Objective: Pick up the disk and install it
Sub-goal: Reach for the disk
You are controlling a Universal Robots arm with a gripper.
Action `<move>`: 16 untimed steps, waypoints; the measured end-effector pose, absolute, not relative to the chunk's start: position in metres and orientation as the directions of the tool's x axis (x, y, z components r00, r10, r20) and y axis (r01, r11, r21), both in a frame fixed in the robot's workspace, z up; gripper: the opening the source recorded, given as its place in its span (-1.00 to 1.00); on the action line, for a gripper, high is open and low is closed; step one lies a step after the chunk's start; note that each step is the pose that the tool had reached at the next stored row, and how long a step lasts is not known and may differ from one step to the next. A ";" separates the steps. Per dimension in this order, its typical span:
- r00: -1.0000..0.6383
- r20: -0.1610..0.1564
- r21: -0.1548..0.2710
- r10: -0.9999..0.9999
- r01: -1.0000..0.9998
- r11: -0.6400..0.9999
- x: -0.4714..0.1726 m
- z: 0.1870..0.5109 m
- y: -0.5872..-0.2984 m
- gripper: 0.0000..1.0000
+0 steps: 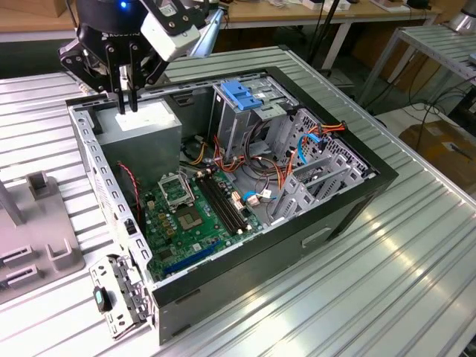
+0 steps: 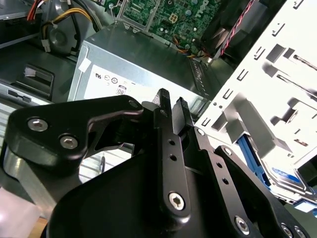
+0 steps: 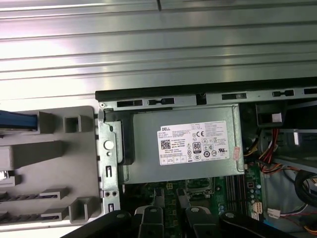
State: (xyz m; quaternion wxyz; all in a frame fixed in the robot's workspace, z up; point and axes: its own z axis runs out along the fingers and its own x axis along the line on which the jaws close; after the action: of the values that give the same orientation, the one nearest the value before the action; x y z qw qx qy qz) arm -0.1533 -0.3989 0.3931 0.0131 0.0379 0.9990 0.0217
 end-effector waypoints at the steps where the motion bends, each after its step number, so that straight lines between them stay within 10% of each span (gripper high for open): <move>1: -0.997 -0.025 0.044 0.076 0.075 0.996 -0.154 0.393 -0.399 -0.52; 16: -0.997 -0.024 0.044 0.076 0.075 0.996 -0.160 0.393 -0.399 -0.52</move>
State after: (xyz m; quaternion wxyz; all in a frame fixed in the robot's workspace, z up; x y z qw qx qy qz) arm -0.1598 -0.3989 0.3931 0.0130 0.0378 0.9990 0.0217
